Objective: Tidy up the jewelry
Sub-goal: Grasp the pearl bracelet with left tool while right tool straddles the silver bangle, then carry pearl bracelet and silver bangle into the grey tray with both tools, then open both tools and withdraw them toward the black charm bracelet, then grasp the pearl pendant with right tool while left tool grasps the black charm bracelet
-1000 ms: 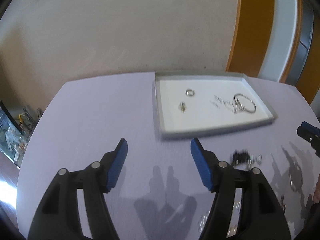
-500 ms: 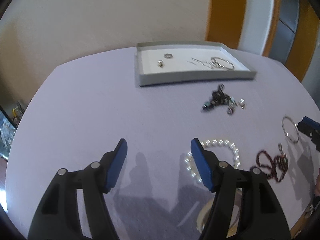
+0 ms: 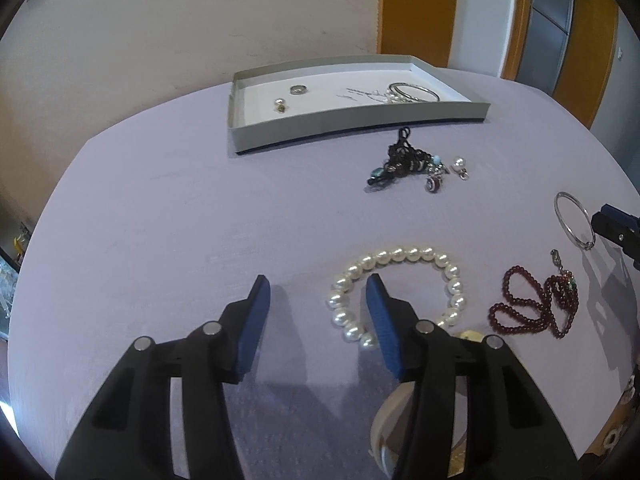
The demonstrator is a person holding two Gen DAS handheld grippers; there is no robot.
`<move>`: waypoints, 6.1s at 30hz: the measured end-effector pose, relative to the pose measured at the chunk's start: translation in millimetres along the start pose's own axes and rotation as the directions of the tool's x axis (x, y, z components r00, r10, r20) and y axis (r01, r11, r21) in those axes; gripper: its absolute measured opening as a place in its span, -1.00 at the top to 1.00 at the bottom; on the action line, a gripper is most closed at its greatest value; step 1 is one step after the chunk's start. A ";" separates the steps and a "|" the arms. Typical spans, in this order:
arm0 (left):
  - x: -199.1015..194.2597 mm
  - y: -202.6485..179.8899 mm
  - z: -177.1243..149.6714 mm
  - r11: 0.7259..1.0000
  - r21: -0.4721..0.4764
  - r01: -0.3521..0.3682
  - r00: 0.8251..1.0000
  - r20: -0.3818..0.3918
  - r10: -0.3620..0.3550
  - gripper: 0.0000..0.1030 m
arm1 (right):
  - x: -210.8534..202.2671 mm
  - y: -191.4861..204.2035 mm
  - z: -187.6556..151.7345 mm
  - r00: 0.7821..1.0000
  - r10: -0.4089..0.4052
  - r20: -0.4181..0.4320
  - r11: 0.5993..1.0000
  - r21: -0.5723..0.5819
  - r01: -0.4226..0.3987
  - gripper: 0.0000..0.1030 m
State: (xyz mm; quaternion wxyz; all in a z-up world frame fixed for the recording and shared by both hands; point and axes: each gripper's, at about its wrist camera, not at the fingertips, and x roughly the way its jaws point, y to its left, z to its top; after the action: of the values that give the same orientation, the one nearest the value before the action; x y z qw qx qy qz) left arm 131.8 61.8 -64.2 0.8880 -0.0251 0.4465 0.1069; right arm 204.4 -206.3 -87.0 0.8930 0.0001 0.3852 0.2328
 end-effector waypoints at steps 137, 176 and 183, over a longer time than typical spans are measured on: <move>31.9 37.5 171.9 0.985 -0.152 -0.077 0.990 0.103 0.093 0.17 | 100.6 73.7 143.3 0.978 0.208 0.030 0.969 -0.145 -0.201 -0.50; -1.6 31.0 54.1 0.978 -0.196 -0.074 0.995 0.048 0.085 0.02 | 99.2 108.6 61.9 0.982 0.136 -0.132 0.940 -0.295 -0.170 0.24; 4.1 31.1 56.4 0.979 -0.194 -0.067 0.996 0.042 0.077 0.02 | 106.4 114.2 66.7 0.983 0.128 -0.132 0.938 -0.304 -0.164 0.28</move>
State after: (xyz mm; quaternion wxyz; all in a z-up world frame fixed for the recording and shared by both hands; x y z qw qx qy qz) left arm 172.0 100.8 -32.1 0.8877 -0.0921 0.4128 0.1822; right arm 266.1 -48.3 -92.8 0.8392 -0.1261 0.3909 0.3564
